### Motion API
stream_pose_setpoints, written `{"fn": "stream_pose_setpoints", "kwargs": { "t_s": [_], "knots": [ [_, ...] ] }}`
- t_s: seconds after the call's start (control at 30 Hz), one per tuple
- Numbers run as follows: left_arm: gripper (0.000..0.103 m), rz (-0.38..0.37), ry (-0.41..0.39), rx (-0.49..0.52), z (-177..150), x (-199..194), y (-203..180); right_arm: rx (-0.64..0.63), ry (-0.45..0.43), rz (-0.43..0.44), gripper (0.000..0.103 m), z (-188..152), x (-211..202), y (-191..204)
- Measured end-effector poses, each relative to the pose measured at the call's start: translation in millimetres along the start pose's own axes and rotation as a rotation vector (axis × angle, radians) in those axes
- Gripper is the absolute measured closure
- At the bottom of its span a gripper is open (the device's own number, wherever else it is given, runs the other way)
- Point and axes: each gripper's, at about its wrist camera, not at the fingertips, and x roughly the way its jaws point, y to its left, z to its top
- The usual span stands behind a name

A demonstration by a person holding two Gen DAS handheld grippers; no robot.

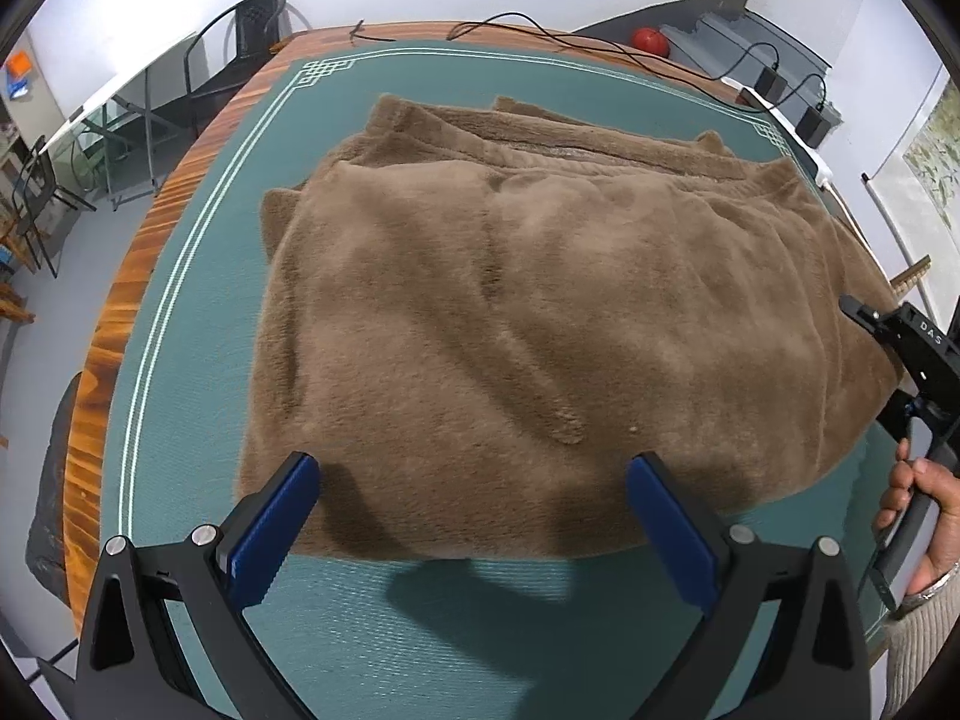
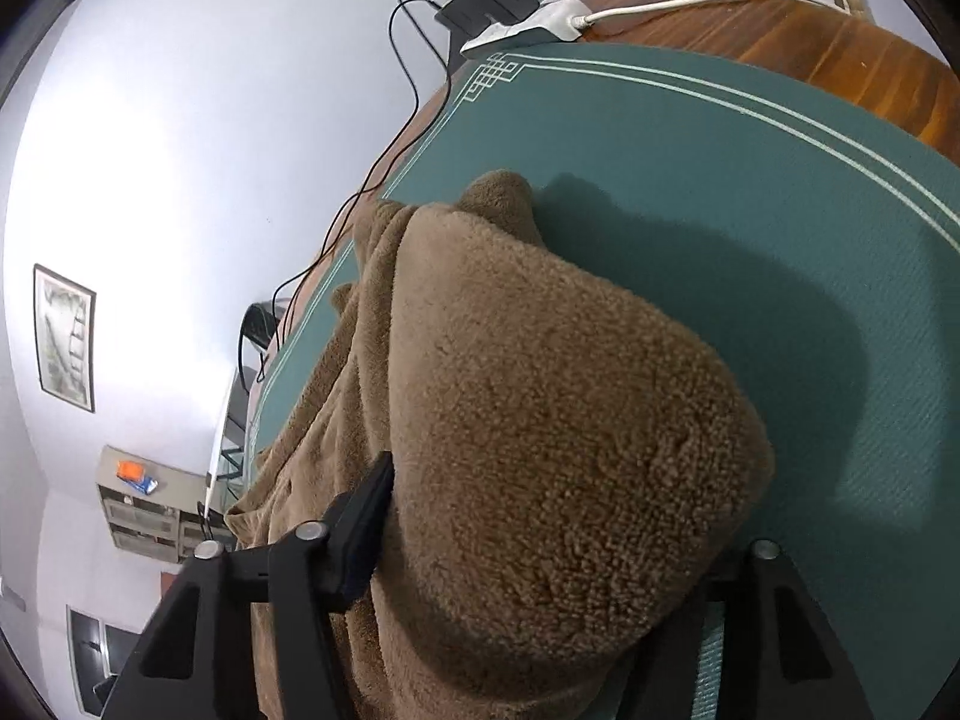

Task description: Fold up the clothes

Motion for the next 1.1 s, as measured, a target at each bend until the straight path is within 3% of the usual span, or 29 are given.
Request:
{"fn": "stream_pose_setpoints", "kwargs": {
  "t_s": [0.17,0.33,0.5,0.67,0.9,1.1],
  "knots": [
    [0.001,0.007,-0.006,-0.041,-0.8,-1.6,18.8,-0.100,-0.022,0.016,0.064,2.8,-12.9,42.7],
    [0.001,0.030,-0.019,-0.108,-7.3,-8.9,48.2,-0.264,-0.067,0.066,0.065,-4.5,-31.5,113.2],
    [0.001,0.054,-0.034,-0.179,-14.3,-17.0,78.7,-0.438,-0.074,0.158,0.065,-41.1,-24.0,199.3],
    [0.001,0.084,-0.047,-0.262,-22.4,-23.8,113.0,-0.618,-0.015,0.225,0.065,-88.5,-24.8,249.6],
    [0.001,0.128,-0.052,-0.398,-42.2,-32.2,163.5,-0.852,0.130,0.186,0.065,-186.6,26.2,277.9],
    [0.001,0.144,-0.046,-0.432,-50.8,-33.6,176.9,-1.133,0.153,0.046,0.059,-250.8,72.4,275.1]
  ]
}}
